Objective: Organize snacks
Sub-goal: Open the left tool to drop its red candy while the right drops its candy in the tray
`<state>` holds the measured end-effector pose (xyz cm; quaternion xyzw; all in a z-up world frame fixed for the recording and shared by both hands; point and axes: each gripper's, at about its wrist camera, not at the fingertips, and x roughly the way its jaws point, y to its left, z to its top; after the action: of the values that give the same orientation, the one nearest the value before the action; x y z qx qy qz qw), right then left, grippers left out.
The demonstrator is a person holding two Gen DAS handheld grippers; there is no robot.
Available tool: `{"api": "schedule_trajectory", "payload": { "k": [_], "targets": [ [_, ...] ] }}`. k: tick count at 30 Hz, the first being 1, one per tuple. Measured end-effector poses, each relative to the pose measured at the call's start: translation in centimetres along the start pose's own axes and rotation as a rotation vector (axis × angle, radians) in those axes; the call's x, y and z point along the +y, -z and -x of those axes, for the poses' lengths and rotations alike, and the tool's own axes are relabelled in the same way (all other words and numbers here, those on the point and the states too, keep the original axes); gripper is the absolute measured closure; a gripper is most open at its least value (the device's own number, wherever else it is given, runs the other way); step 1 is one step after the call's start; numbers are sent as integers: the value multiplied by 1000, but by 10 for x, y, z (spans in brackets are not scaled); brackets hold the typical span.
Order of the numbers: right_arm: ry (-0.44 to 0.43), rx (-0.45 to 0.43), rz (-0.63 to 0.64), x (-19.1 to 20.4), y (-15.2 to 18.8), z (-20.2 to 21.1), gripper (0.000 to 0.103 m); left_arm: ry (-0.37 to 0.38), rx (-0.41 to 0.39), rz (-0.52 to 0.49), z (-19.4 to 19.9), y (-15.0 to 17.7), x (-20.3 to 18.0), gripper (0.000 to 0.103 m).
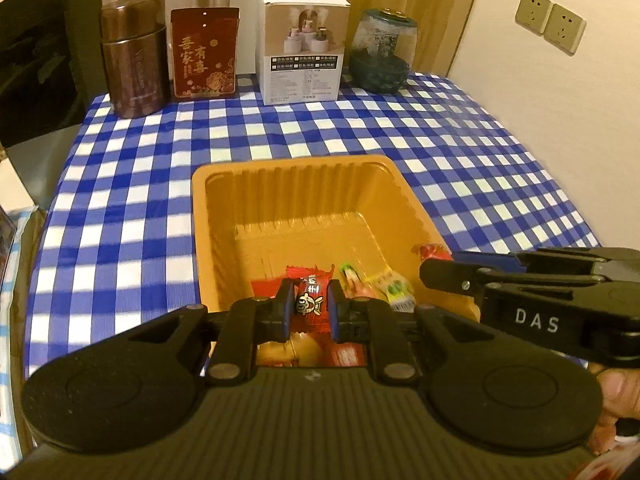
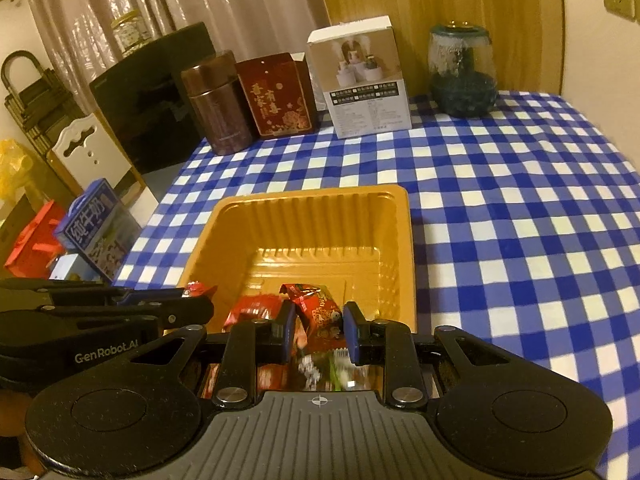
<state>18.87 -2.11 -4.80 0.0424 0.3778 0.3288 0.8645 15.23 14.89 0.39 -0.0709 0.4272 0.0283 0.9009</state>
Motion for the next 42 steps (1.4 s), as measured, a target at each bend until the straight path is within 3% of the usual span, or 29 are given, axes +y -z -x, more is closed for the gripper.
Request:
{"api": "schedule_trajectory", "payload": {
  "k": [9,19,24,27,42],
  "targets": [
    [3,23,-37,-18,-20,-40,77,-5,15,-17,-43,-28,8,88],
    [-8,48,-76,-32,-24,-66,77,-14,35,-34,-68,-36,12,88],
    [-13,48,-87,-35,-25,-71,77,-10,37,-36,-75,-36,13,87],
    [-21,48,-102,-36,-26,-71,77,-3,28,-35,-79,-36,14,75],
    [-33,36,-121,-34,-29,-69,77,-22,20,-63,-62,-31,16,74]
  ]
}}
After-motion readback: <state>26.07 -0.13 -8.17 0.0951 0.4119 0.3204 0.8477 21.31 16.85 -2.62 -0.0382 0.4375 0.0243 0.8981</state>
